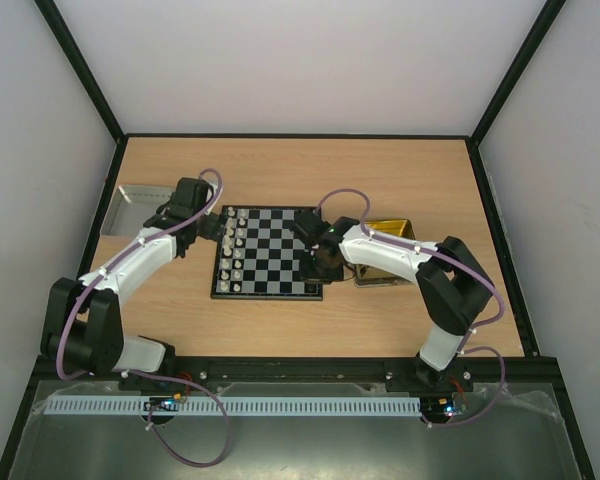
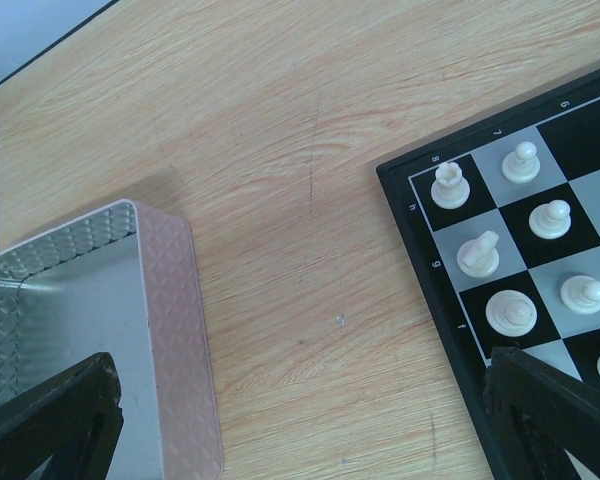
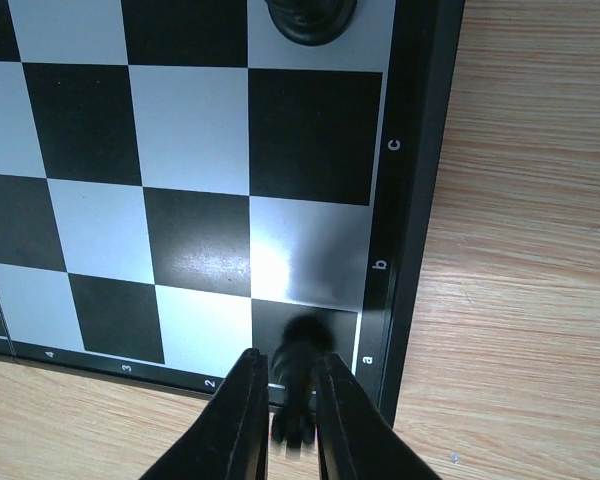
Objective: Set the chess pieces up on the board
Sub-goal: Place the chess piece on the chessboard.
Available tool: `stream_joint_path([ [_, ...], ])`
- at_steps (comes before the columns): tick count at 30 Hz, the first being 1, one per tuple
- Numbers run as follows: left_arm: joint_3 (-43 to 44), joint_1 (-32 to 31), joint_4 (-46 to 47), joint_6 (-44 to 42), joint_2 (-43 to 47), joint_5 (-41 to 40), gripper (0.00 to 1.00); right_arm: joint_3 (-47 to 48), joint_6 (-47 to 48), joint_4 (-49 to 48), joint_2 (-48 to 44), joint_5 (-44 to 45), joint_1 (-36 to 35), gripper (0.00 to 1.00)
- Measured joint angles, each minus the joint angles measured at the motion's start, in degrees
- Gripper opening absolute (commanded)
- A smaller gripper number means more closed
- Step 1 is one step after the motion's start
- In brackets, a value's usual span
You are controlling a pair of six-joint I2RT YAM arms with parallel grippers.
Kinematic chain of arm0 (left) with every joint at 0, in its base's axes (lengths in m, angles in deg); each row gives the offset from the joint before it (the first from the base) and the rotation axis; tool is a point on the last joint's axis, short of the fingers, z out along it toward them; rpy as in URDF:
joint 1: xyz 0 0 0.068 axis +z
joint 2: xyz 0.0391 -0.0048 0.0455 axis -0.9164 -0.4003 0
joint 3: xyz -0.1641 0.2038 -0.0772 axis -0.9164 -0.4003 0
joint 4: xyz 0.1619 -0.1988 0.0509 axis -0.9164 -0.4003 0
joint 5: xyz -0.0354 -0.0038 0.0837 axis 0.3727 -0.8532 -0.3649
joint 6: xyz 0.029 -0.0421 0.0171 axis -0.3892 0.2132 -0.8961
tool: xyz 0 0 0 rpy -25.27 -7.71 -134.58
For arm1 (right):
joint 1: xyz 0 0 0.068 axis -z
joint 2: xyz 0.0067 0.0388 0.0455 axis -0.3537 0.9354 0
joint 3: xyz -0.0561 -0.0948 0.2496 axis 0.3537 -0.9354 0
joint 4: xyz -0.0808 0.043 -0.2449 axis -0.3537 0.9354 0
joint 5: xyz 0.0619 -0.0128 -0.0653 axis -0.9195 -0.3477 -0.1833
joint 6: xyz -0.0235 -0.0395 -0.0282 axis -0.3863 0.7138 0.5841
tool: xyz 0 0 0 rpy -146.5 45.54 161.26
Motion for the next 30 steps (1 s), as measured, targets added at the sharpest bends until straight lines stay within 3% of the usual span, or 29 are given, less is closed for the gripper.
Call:
stream_joint_path([
  [7,0.0,0.0,0.1,0.0,0.0,0.0,0.99,-0.3,0.0,-0.2,0.3,0.0,0.0,0.14],
  [14,0.0,0.0,0.1,0.0,0.0,0.1,0.99,-0.9,0.0,-0.5,0.3,0.0,0.0,0.25],
  [30,0.0,0.0,0.1,0.0,0.0,0.1,0.99,0.2,0.2,-0.5,0.2,1.3,0.0,0.35],
])
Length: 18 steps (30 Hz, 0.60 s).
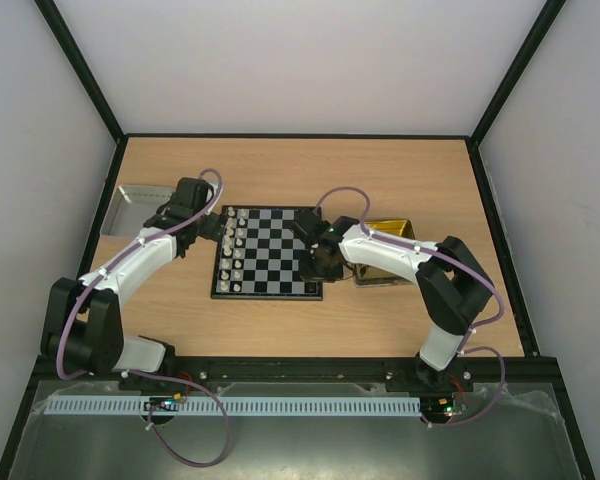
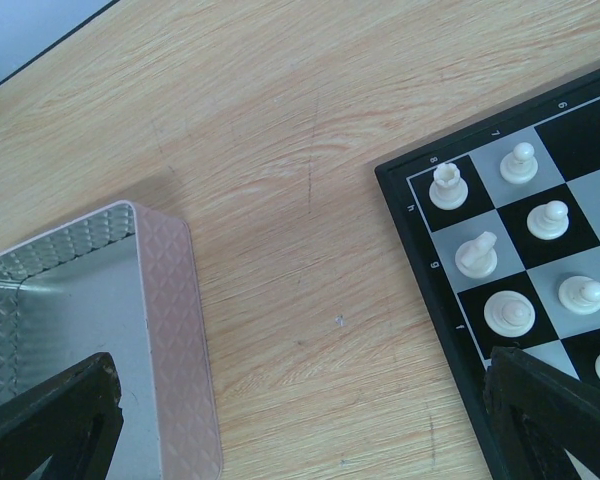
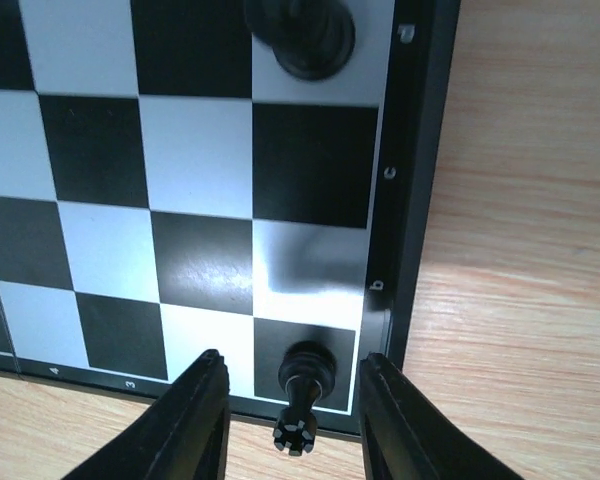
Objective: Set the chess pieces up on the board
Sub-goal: Place the chess piece on the chessboard, then pick up the chess piece from the storage box.
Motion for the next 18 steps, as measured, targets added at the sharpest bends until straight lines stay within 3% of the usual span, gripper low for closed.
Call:
stream_joint_path([
  [5,0.0,-0.1,0.0,0.0,0.0,0.0,0.99,1.2,0.6,0.7,-2.8,2.4,2.6,0.35],
  [12,0.0,-0.3,0.0,0.0,0.0,0.6,0.99,-0.8,3.3,1.4,-10.6,6.1,18.6,0.35],
  [18,0.0,-0.4,0.0,0.0,-0.1,0.7,0.99,-5.4,5.2,1.8,-10.6,7.6,25.3,0.35],
])
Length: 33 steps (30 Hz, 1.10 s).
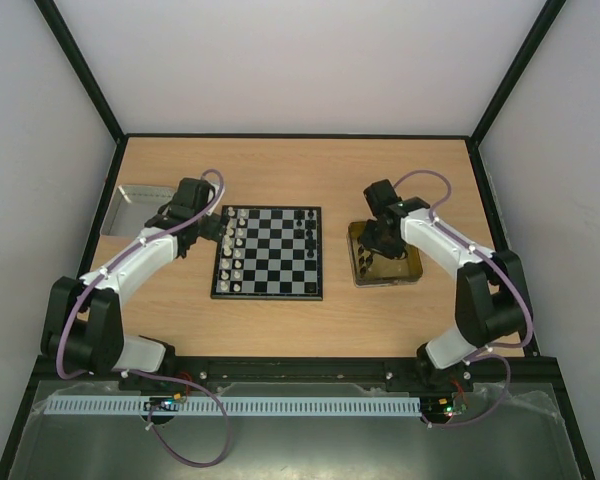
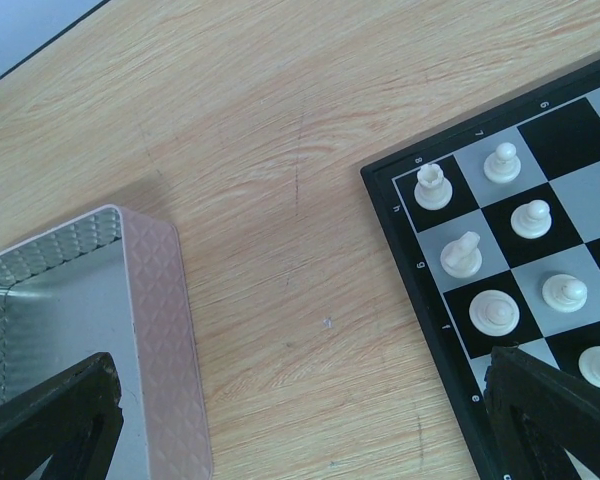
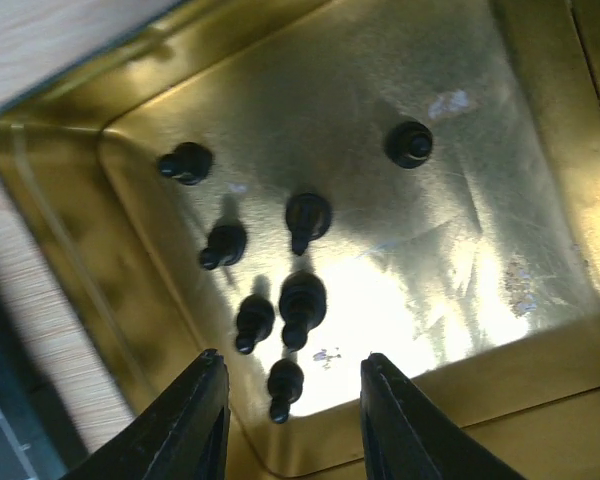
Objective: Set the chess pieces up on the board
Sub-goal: Pick up the chess piece from the storage box.
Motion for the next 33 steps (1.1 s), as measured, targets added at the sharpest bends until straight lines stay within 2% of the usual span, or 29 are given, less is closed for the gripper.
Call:
stream_joint_path([
  [8,0.0,-0.7,0.0,0.0,-0.7,0.0,0.99,-1.9,0.9,-1.7,3.7,-1.4,1.4,0.34],
  [18,0.0,-1.1,0.0,-0.2,-0.8,-0.1,0.99,-1.9,1.6,-3.9,6.6,-2.4,1.4,0.25],
  [33,0.0,-1.6,0.0,-0.2,-0.9,-0.1,0.99,-2.2,1.8,-4.3,6.9,-2.4,1.7,0.20],
])
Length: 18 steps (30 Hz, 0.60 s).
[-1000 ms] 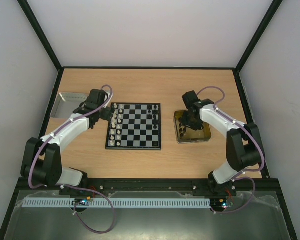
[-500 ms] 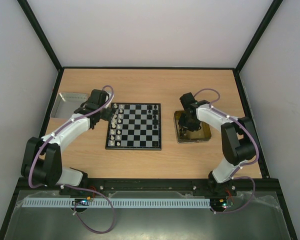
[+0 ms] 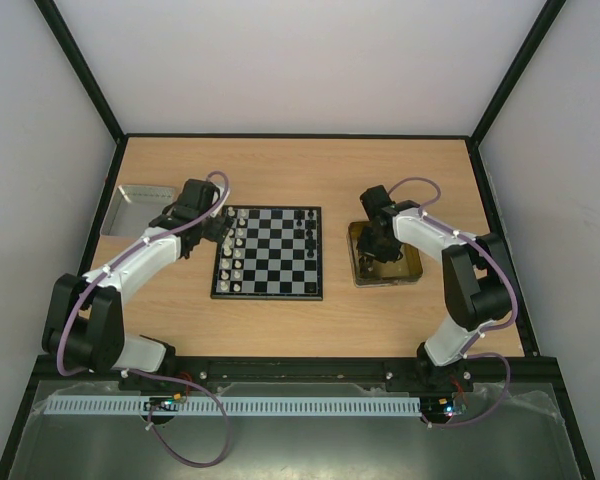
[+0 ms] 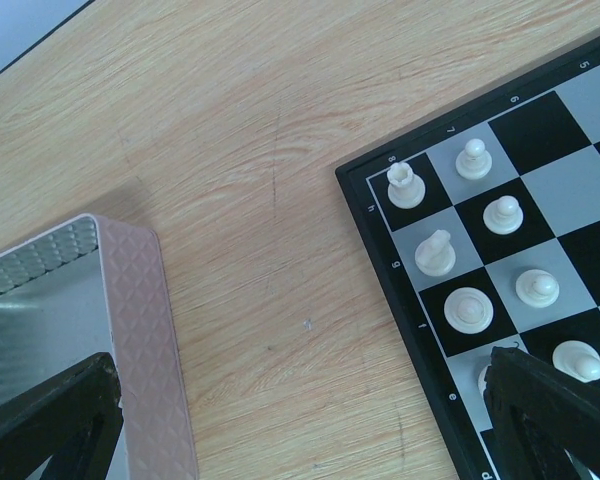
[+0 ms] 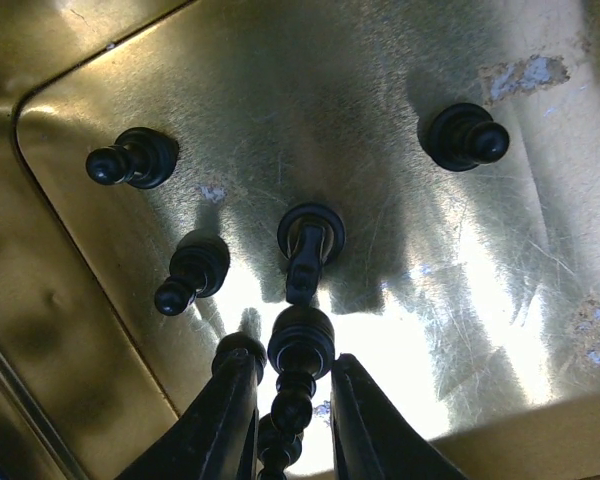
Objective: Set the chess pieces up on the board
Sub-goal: Pick up the chess piece from the storage box.
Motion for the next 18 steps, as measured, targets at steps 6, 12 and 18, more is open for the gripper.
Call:
stream_joint_path([
  [6,0.0,0.0,0.0,-0.2,0.0,0.0,0.99,0.0,0.2,0.0,0.0,0.0,0.0,0.17],
  [12,0.0,-0.2,0.0,-0.2,0.0,-0.2,0.99,-0.2,0.5,0.0,0.0,0.0,0.1,0.11],
  [18,0.0,-0.3,0.0,-0.2,0.0,-0.2,0.99,-0.3,0.6,0.0,-0.1,0.3,0.1,0.09],
])
